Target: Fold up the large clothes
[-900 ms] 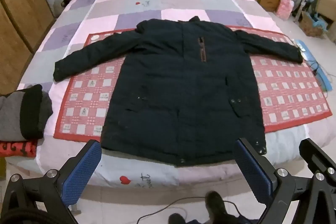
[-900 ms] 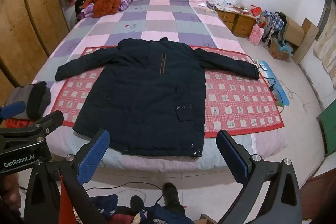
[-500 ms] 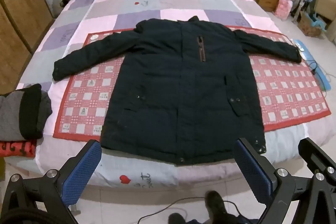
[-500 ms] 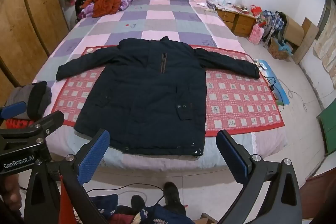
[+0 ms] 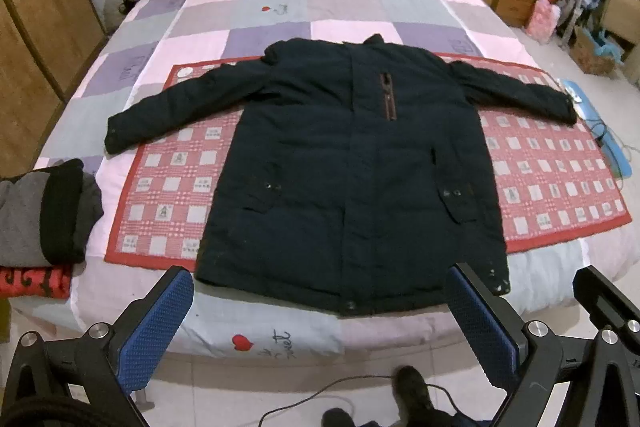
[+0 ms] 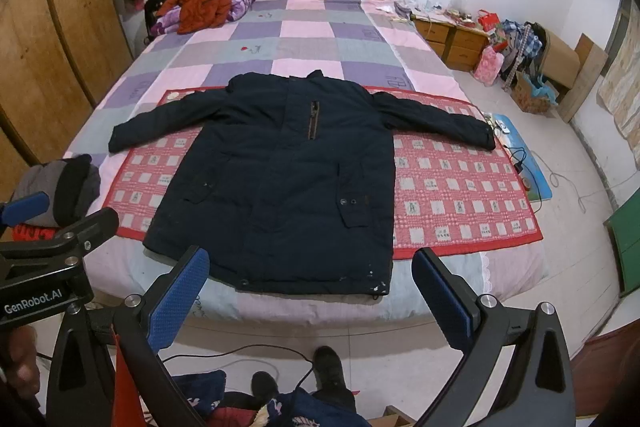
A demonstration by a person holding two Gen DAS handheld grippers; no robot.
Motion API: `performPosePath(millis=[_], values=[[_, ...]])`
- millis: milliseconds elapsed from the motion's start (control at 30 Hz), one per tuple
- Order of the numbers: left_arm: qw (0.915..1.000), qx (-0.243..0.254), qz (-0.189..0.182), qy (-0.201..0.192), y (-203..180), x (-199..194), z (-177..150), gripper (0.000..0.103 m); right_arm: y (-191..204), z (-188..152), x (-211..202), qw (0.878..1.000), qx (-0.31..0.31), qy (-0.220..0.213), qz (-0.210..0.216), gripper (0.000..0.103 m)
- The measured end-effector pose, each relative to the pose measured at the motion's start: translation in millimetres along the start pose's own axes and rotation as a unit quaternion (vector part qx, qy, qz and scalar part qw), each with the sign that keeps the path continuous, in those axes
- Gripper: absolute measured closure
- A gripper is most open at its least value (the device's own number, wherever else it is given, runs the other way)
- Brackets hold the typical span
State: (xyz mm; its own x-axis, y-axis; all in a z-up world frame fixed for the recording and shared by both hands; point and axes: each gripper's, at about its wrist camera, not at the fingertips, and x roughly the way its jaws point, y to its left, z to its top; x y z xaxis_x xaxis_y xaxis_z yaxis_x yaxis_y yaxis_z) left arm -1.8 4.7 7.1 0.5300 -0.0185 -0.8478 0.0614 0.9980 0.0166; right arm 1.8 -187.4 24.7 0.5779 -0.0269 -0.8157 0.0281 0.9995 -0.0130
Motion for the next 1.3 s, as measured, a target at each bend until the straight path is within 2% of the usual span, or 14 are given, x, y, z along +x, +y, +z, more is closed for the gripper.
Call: performPosePath(millis=[133,1300], values=[[1.0,-0.003,0.0,-0.003,9.0,-3.4,0.8,0.0,1.0,0.1,-0.1,1.0,0.001,0.0,0.0,0.0],[1.0,-0.004,0.0,-0.007,7.2,-6.0,3.1,0.0,16.8,1.0,2.0,1.0,0.001,-0.002,-0.001,0.0]])
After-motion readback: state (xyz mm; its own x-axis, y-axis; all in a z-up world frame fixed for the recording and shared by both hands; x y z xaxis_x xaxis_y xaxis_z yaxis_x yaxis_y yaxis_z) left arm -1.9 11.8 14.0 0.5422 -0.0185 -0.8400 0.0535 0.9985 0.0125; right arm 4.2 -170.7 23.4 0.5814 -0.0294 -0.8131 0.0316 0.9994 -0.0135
